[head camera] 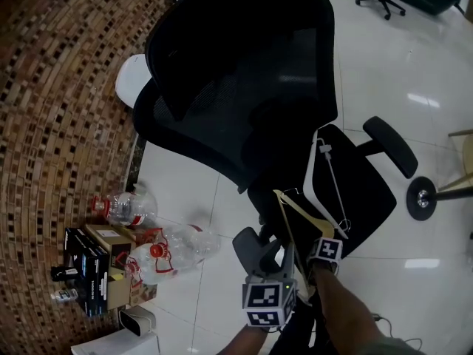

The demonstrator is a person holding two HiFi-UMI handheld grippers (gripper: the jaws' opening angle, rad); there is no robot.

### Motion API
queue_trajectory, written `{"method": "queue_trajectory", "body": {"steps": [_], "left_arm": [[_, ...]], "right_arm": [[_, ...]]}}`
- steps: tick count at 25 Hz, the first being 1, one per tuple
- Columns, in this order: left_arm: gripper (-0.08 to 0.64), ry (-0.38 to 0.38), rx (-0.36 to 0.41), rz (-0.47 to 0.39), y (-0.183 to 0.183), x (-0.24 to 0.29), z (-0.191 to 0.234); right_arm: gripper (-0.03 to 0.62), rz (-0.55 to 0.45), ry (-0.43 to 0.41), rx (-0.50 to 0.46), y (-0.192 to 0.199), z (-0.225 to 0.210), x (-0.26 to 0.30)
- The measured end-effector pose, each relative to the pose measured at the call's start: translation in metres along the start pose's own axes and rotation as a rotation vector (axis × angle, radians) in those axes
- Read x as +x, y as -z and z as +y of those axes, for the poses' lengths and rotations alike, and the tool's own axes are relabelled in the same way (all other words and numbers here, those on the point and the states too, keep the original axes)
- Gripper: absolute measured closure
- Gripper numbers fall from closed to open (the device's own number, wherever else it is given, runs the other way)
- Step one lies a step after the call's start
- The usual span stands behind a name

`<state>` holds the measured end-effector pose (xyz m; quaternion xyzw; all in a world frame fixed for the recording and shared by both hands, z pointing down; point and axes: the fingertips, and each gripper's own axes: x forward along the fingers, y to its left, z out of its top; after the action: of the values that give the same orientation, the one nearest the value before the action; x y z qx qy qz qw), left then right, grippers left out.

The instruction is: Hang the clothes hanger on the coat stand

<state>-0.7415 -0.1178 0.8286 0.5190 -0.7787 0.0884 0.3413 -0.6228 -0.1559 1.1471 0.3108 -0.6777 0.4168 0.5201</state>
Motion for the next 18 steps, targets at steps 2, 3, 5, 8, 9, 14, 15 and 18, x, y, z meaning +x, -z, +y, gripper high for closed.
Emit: {"method": "queue_trajectory", "body": {"steps": [2, 3, 5, 8, 9, 14, 15, 18], "left_arm": [[0.476, 0.002, 0.002, -0.011, -0.01, -0.009, -0.01], [0.476, 0.003, 0.004, -0.016, -0.015, -0.014, -0.016], [0.476, 0.007, 0.008, -0.025, -0.023, -0.022, -0.029], [0.477, 0.01, 0.013, -0.036, -0.03, -0.034, -0.045], [0.477, 0.009, 0.012, -0.037, -0.033, -0.038, -0.048], [0.478, 0.01, 0.01, -0.03, -0.038, -0.055, -0.066], [0.479, 0.01, 0.011, -0.028, -0.036, -0.054, -0.069], [0.479, 0.008, 0.013, -0.021, -0.034, -0.048, -0.076]], "right_arm": [[0.525, 0.019, 0.039, -0.006, 0.012, -0.018, -0.018], [0.525, 0.026, 0.057, -0.009, 0.017, -0.027, -0.027], [0.525, 0.041, 0.087, -0.004, 0.027, -0.043, -0.045], [0.526, 0.049, 0.106, 0.026, 0.036, -0.057, -0.067], [0.526, 0.052, 0.118, 0.035, 0.038, -0.059, -0.075], [0.526, 0.052, 0.143, 0.121, 0.048, -0.077, -0.096], [0.526, 0.052, 0.147, 0.135, 0.048, -0.082, -0.097], [0.526, 0.037, 0.17, 0.116, 0.044, -0.099, -0.102]]}}
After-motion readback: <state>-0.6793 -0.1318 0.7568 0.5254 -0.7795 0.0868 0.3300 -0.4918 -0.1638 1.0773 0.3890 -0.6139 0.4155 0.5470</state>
